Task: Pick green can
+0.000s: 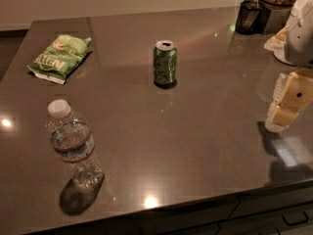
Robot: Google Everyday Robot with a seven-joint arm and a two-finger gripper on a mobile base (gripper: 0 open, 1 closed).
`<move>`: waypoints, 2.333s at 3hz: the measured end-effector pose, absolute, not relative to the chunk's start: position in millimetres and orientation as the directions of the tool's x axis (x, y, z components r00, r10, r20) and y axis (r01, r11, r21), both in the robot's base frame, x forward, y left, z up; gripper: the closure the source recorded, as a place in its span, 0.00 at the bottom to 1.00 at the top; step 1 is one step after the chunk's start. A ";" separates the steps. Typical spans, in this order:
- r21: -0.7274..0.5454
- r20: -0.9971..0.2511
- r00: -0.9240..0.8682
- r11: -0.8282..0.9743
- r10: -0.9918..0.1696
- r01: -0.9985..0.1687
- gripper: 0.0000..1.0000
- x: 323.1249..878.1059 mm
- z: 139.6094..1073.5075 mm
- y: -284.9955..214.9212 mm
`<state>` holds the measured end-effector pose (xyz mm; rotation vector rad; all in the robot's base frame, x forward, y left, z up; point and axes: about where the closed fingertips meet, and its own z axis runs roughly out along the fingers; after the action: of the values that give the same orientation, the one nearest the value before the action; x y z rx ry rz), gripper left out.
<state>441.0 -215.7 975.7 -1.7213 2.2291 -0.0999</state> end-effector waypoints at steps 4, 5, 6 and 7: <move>-0.260 -0.410 -0.287 0.413 -0.866 -0.873 0.00 560.3 926.2 -152.1; -0.251 -0.467 -0.294 0.444 -0.834 -0.860 0.00 587.3 915.9 -128.0; -0.244 -0.525 -0.287 0.465 -0.801 -0.851 0.00 609.9 909.9 -110.0; -0.229 -0.575 -0.264 0.462 -0.775 -0.857 0.00 627.4 905.3 -86.4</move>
Offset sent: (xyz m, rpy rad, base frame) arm 0.0989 0.0323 -0.0404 0.1125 -0.0772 -0.0726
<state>627.4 -86.4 905.3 -1.3523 2.0813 0.1686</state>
